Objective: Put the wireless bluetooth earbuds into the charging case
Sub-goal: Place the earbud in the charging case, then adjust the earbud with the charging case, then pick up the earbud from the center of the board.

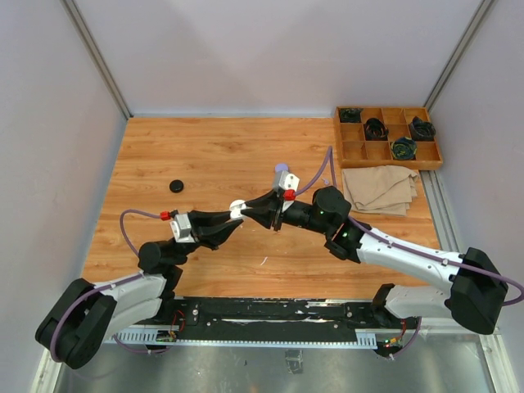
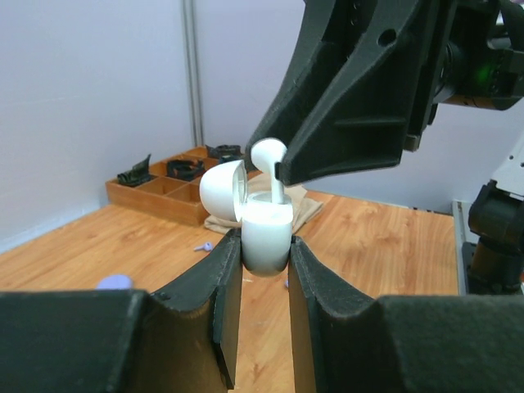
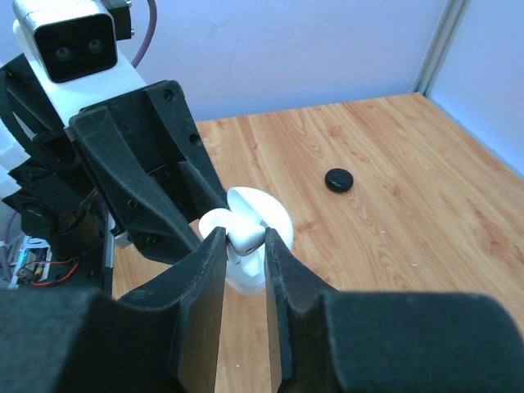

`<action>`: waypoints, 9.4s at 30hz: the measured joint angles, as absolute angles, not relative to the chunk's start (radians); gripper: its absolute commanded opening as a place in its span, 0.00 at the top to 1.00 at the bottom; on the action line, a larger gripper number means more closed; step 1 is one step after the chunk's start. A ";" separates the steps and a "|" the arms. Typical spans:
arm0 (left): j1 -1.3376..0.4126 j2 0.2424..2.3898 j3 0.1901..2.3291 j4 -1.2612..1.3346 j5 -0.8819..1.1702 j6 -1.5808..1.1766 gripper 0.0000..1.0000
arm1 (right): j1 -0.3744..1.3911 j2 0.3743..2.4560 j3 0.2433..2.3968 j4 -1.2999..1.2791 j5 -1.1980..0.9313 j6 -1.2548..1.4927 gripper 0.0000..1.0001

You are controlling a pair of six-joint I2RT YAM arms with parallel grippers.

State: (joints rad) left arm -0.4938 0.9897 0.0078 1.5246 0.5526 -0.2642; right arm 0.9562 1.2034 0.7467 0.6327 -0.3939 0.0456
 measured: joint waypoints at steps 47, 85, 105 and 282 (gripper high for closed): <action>-0.493 1.134 0.007 1.531 0.544 -0.211 1.00 | 0.984 1.190 1.131 -0.144 -0.080 0.084 0.39; -0.492 1.024 0.007 1.520 0.598 -0.158 1.00 | 0.984 1.370 1.284 -0.309 -0.260 0.288 0.73; -0.492 1.012 0.007 1.511 0.625 -0.159 1.00 | 0.983 1.394 1.333 -0.380 -0.311 0.197 0.75; -0.492 0.891 0.007 1.225 0.306 -0.137 1.00 | 0.749 2.012 1.436 -0.332 -0.133 -0.136 0.73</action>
State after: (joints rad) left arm -0.4923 0.8913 0.0074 1.2251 0.3061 -0.1368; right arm 0.7494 2.0117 1.4364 -0.3317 -0.1333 -0.1356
